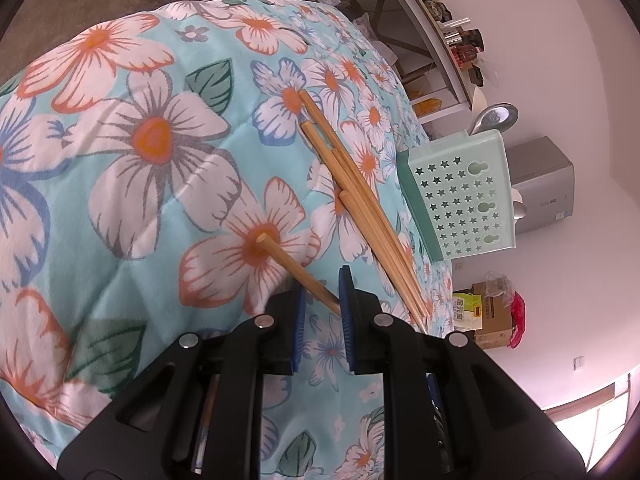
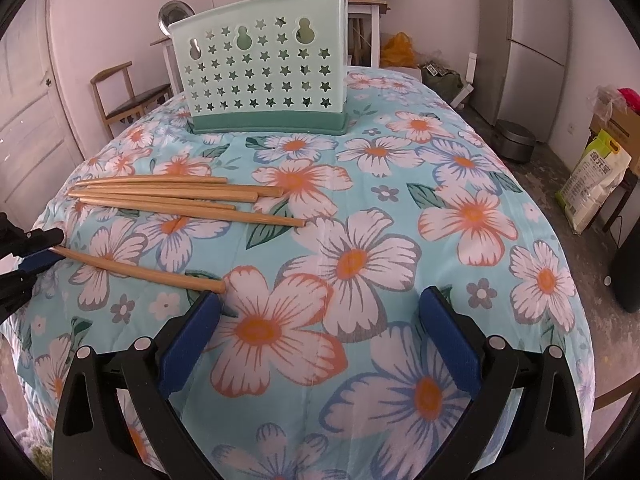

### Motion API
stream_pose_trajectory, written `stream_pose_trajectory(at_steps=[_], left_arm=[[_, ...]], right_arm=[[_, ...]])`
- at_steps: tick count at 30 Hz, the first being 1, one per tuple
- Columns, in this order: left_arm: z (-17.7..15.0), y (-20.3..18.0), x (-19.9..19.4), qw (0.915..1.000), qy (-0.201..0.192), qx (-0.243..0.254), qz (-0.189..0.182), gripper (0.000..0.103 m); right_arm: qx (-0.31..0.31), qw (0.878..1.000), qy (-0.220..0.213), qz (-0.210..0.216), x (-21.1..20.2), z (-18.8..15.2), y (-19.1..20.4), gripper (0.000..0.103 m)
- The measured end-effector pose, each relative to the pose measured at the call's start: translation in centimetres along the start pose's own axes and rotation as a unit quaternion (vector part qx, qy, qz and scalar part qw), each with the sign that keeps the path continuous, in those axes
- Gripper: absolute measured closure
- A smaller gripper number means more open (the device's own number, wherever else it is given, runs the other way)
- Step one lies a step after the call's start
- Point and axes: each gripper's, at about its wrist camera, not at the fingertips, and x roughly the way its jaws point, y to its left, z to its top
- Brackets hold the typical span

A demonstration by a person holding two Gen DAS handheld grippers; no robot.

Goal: Organize utensils

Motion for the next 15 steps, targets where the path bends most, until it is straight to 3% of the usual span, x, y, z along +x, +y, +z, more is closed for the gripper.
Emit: stream_pose_trajectory(at_steps=[8, 15], left_arm=[[-0.1, -0.4, 0.2, 0.9997, -0.005, 0.023, 0.000, 0.086], [-0.1, -0.8, 0.0, 0.9980, -0.014, 0.062, 0.004, 0.086]], right_arm=[[-0.003, 0.999, -0.010, 0.053, -2.0, 0.9, -1.0, 0.006], [-0.034, 0.991, -0.064, 0.114, -5.5, 4.4, 0.6, 0.021]])
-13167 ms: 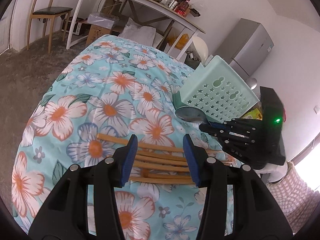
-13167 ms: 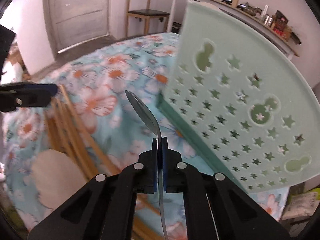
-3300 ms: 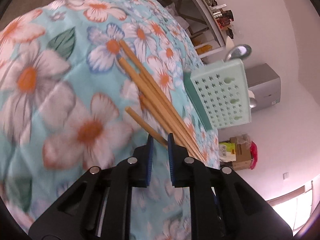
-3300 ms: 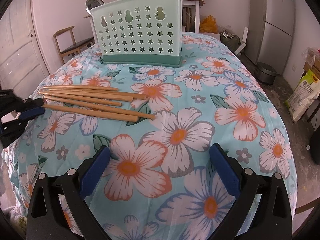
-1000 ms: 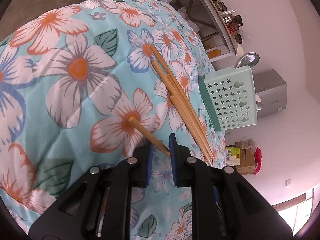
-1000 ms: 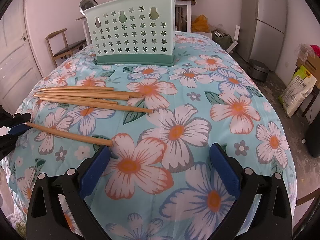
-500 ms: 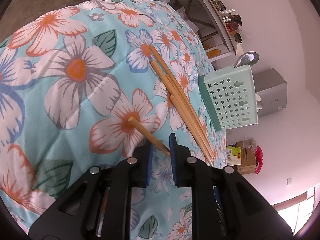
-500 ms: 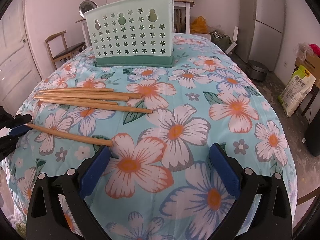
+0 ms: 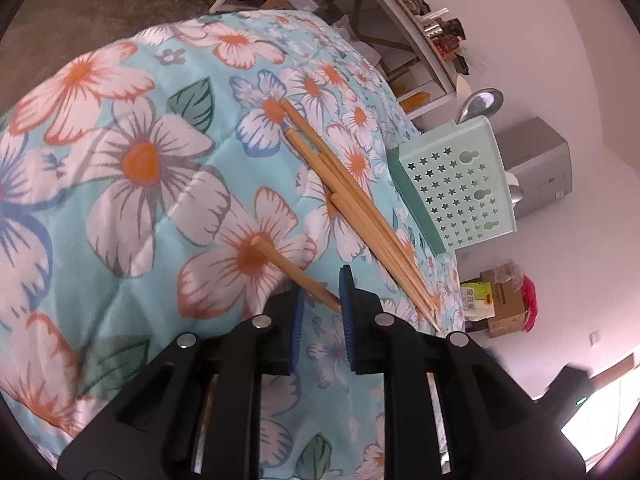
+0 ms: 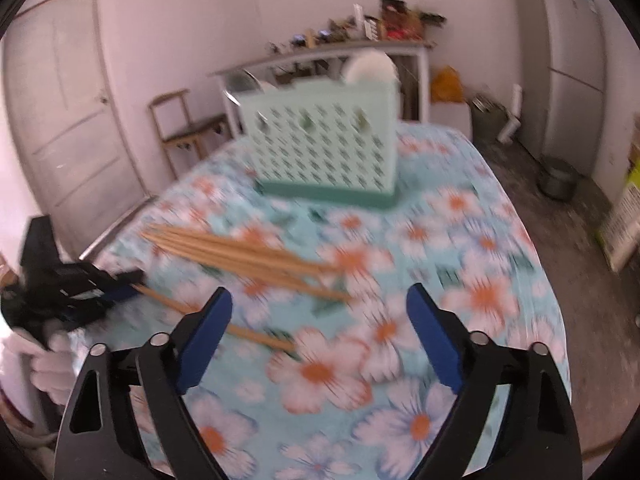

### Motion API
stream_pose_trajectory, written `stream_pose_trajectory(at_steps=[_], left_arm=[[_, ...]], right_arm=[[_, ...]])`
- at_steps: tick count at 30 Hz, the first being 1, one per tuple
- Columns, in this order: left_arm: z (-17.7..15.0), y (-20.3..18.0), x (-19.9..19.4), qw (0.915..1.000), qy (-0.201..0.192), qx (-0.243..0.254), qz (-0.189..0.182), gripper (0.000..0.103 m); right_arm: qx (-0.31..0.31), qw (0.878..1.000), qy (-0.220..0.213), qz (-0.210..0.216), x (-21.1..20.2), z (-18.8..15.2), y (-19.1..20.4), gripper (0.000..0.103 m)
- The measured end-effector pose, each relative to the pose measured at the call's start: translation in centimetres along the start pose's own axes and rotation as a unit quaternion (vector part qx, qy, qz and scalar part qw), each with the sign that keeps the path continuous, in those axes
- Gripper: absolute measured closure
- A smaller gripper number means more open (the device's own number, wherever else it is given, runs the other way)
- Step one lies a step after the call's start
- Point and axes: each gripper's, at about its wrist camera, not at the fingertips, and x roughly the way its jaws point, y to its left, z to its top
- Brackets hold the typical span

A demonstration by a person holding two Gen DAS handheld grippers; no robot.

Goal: Organize utensils

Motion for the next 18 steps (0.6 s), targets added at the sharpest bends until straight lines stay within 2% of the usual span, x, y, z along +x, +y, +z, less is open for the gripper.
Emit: stream_pose_trajectory(at_steps=[6, 9, 13, 18], left_arm=[[0.0, 0.2, -0.7, 0.9994, -0.005, 0.033, -0.001, 0.085], [-0.1, 0.4, -1.0, 0.9988, -0.008, 0.049, -0.006, 0.085], [-0.3, 0.5, -1.3, 0.9980, -0.011, 0.061, -0.013, 0.085], [-0.6, 0.7, -1.6, 0.9967, -0.014, 0.076, -0.023, 0.084]], right_arm=[[-0.055, 0.997, 0.020, 0.056, 1.5, 3.2, 2.9, 0.045], [-0.103, 0.990, 0.044, 0.085, 3.2, 4.0, 5.2, 0.054], [-0.177, 0.973, 0.084, 0.120, 5.9, 4.2, 8.7, 0.069], [-0.259, 0.947, 0.119, 0.146, 8.6, 4.0, 12.6, 0.077]])
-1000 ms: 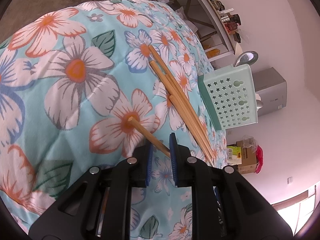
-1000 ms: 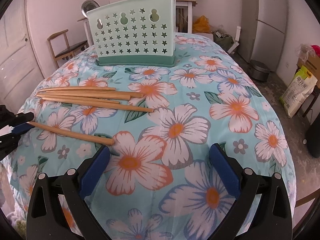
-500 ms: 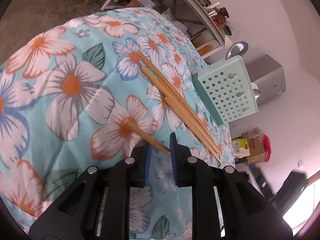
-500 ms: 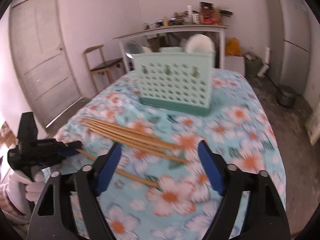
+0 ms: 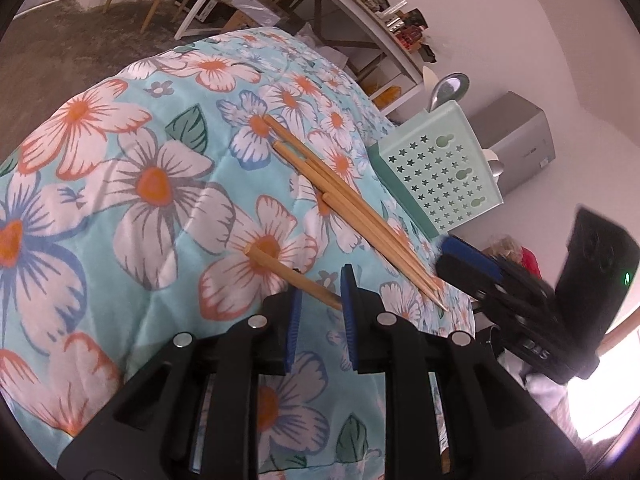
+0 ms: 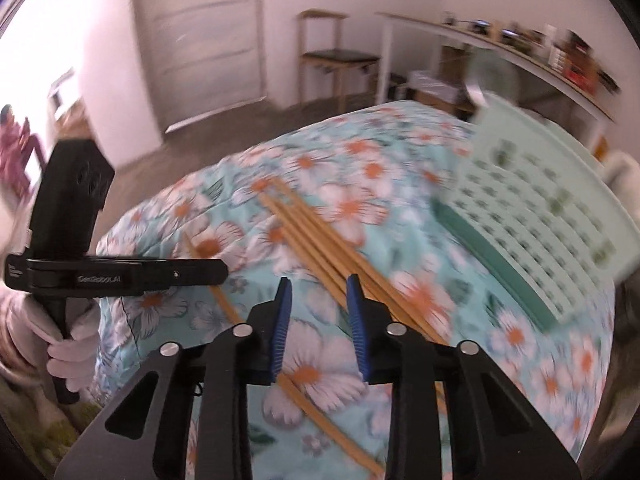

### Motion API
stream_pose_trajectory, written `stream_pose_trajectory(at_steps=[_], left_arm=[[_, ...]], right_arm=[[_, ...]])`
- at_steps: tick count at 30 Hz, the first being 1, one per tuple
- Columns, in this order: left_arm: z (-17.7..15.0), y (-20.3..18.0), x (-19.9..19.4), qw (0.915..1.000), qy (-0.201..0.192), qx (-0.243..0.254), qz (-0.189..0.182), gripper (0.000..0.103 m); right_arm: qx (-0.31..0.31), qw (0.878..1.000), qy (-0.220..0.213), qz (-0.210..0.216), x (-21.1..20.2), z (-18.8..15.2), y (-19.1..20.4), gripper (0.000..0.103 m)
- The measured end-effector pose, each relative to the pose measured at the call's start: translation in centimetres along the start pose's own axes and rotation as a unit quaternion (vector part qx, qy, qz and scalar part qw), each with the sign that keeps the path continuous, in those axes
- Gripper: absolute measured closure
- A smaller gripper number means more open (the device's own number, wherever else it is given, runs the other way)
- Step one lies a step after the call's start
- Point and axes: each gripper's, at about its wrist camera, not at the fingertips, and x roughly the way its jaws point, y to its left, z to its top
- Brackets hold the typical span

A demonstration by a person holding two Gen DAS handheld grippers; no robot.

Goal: Organize utensils
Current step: 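Grasp the chopsticks with the right tool beside the left tool's fingers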

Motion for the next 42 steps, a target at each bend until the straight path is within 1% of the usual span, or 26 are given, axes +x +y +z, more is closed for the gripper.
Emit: stream_pose_trajectory(at_steps=[2, 6, 11, 15, 17, 21, 24, 30, 36, 39, 42], left_arm=[[-0.1, -0.1, 0.0, 1.0000, -0.002, 0.009, -0.003, 0.084], [-0.2, -0.1, -0.1, 0.9998, -0.004, 0.019, -0.010, 0.083], [-0.4, 0.1, -0.2, 0.9994, -0.005, 0.028, -0.020, 0.083], [-0.3, 0.2, -0.2, 0.9989, -0.004, 0.035, -0.030, 0.083], [-0.3, 0.2, -0.2, 0.9987, -0.004, 0.038, -0.034, 0.083], [-0.2, 0.4, -0.1, 0.9983, -0.003, 0.042, -0.041, 0.083], [-0.1, 0.5, -0.1, 0.9979, 0.000, 0.044, -0.047, 0.083], [0.2, 0.5, 0.1, 0.9973, 0.007, 0.049, -0.054, 0.083], [0.5, 0.6, 0.2, 0.9969, 0.016, 0.051, -0.058, 0.082], [0.6, 0.6, 0.3, 0.9967, 0.017, 0.054, -0.059, 0.082], [0.7, 0.5, 0.4, 0.9966, 0.018, 0.055, -0.058, 0.082]], right_arm=[[-0.027, 1.000, 0.015, -0.001, 1.4, 0.8, 0.6, 0.079], [-0.058, 0.998, 0.040, 0.001, 3.5, 1.9, 1.0, 0.081], [-0.079, 0.994, 0.072, -0.003, 5.6, 2.4, 1.4, 0.081], [-0.100, 0.991, 0.082, -0.015, 6.4, 2.6, 2.3, 0.081], [-0.108, 0.990, 0.085, -0.023, 6.5, 2.7, 2.7, 0.081], [-0.146, 0.983, 0.094, -0.058, 7.5, 2.8, 4.1, 0.082], [-0.159, 0.979, 0.093, -0.081, 7.5, 2.9, 4.8, 0.089], [-0.130, 0.984, 0.086, -0.090, 6.6, 3.8, 4.5, 0.091], [-0.084, 0.991, 0.073, -0.079, 5.7, 4.9, 3.5, 0.091], [-0.043, 0.996, 0.052, -0.062, 4.7, 5.9, 2.3, 0.094], [0.015, 0.999, 0.018, -0.046, 2.7, 7.1, 0.7, 0.096]])
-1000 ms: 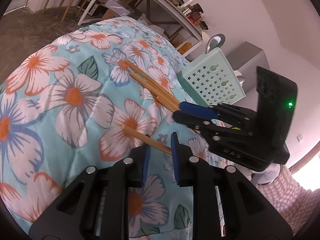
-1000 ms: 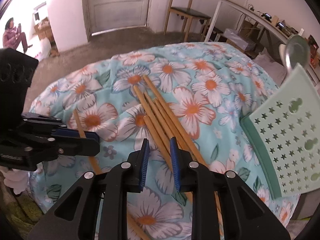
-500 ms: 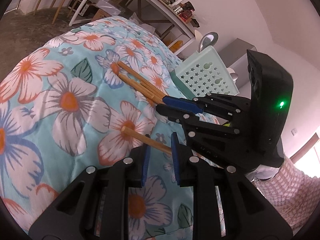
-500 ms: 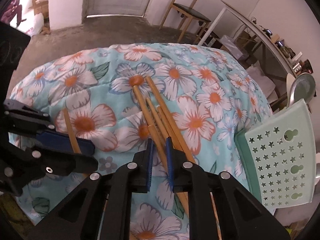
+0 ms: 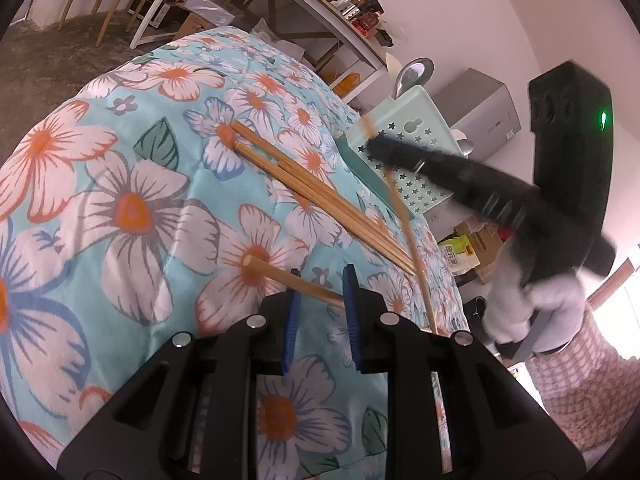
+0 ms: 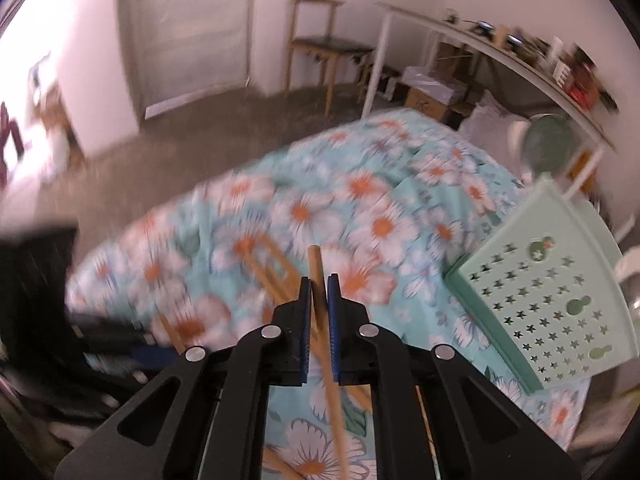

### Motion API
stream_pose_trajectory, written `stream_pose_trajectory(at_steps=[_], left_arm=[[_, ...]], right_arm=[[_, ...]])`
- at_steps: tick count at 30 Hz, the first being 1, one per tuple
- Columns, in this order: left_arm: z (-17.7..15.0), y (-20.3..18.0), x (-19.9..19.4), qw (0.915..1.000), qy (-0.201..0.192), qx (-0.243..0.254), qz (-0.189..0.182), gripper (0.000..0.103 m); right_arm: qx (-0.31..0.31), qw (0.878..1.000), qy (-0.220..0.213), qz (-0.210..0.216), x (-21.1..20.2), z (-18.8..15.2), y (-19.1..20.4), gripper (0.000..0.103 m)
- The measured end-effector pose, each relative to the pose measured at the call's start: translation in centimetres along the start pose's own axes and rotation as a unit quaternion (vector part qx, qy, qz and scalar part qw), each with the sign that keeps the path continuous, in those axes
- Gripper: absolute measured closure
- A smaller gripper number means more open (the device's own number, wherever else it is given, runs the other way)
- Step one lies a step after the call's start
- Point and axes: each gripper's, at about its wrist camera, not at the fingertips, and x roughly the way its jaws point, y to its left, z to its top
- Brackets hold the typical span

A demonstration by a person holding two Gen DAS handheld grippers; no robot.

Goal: Organize utensils
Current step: 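Grasp the chopsticks with the right tool beside the left tool's fingers, then lift the chopsticks with both tools up over the green holder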

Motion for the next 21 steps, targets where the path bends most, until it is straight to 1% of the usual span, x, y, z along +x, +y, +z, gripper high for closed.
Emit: stream_pose_trajectory(at_steps=[1, 3, 6, 10, 14, 17, 21], left_arm=[[0.0, 0.0, 0.0, 1.0000, 0.000, 0.000, 0.000, 0.082], [0.1, -0.1, 0.2, 1.0000, -0.002, 0.000, 0.001, 0.082], [0.0, -0.1, 0.2, 1.0000, -0.004, 0.002, 0.004, 0.081], [-0.4, -0.1, -0.4, 0.9997, -0.018, -0.005, 0.016, 0.082], [-0.8, -0.1, -1.5, 0.9986, -0.041, -0.011, 0.033, 0.083], [-0.9, -0.5, -2.7, 0.9964, -0.067, -0.009, 0.050, 0.084], [-0.7, -1.8, -4.2, 0.9927, -0.099, 0.003, 0.069, 0.086]], right_arm=[[0.026, 1.000, -0.014, 0.006, -0.9, 0.4, -0.9, 0.096], [0.055, 0.998, -0.034, 0.009, -2.1, 0.8, -2.0, 0.096], [0.112, 0.991, -0.071, 0.015, -4.6, 0.9, -4.1, 0.096], [0.140, 0.985, -0.103, 0.012, -6.8, 0.4, -5.4, 0.096], [0.148, 0.979, -0.137, 0.012, -9.0, 0.0, -5.9, 0.096], [0.151, 0.975, -0.163, 0.013, -10.6, -0.6, -6.3, 0.096], [0.168, 0.966, -0.198, 0.017, -12.4, -2.2, -7.1, 0.097]])
